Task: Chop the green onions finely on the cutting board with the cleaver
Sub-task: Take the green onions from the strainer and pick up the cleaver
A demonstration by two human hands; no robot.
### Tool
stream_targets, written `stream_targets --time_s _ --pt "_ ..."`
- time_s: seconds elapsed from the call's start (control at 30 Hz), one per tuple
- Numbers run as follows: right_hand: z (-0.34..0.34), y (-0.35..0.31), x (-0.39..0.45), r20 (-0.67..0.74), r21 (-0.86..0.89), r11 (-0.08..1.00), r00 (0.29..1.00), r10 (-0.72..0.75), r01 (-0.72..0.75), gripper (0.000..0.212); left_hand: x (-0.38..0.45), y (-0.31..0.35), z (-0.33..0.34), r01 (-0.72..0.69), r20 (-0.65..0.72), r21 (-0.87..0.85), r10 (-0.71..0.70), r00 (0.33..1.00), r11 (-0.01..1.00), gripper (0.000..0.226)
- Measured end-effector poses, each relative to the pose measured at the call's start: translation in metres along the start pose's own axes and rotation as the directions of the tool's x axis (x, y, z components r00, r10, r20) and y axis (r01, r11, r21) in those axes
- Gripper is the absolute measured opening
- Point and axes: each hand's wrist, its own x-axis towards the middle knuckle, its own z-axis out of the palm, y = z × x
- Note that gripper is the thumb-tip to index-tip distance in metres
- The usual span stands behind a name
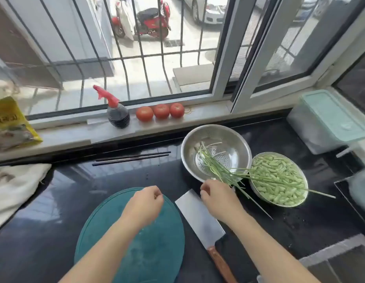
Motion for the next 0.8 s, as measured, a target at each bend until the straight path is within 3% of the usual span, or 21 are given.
stream_targets --time_s 0.1,0.2,0.23,0.3,0.43,0.6,0.73,0.8 --pt "-0.017 0.010 0.068 -0.086 -0.219 0.974 0.996 0.036 -0.054 0.037 0.016 -0.004 -0.003 0.037 -0.024 -0.015 -0.038 0.999 0.999 0.018" --pt "-0.024 0.025 0.139 0.057 -0.433 0.860 0.944 0.326 -0.271 0.084 0.025 -0.006 -0.006 0.060 -0.016 -0.026 -0.061 0.998 0.998 0.018" --pt "-0.020 0.029 0.151 0.122 -0.483 0.822 0.906 0.405 -0.302 0.087 0.027 -0.007 -0.007 0.068 -0.015 -0.022 -0.068 0.998 0.997 0.018" --pt "-0.006 0.037 0.165 0.189 -0.480 0.814 0.868 0.460 -0.327 0.070 0.029 -0.011 -0.008 0.077 -0.008 -0.026 -0.078 0.997 0.997 0.018" --pt "0.008 0.041 0.174 0.134 -0.429 0.823 0.874 0.467 -0.373 0.038 0.033 -0.020 -0.010 0.092 -0.007 -0.058 -0.093 0.996 0.994 0.018" --pt "0.009 0.038 0.166 0.207 -0.434 0.848 0.883 0.422 -0.304 0.011 0.028 -0.030 -0.010 0.110 0.027 -0.105 -0.108 0.994 0.988 0.018" --pt "-0.013 0.030 0.164 0.185 -0.422 0.863 0.906 0.381 -0.276 0.028 0.019 -0.037 -0.011 0.128 0.094 -0.261 -0.107 0.990 0.957 0.019" --pt "-0.031 0.024 0.157 0.158 -0.393 0.875 0.917 0.367 -0.283 0.020 0.010 -0.040 -0.013 0.158 0.136 -0.379 -0.114 0.984 0.912 0.017"
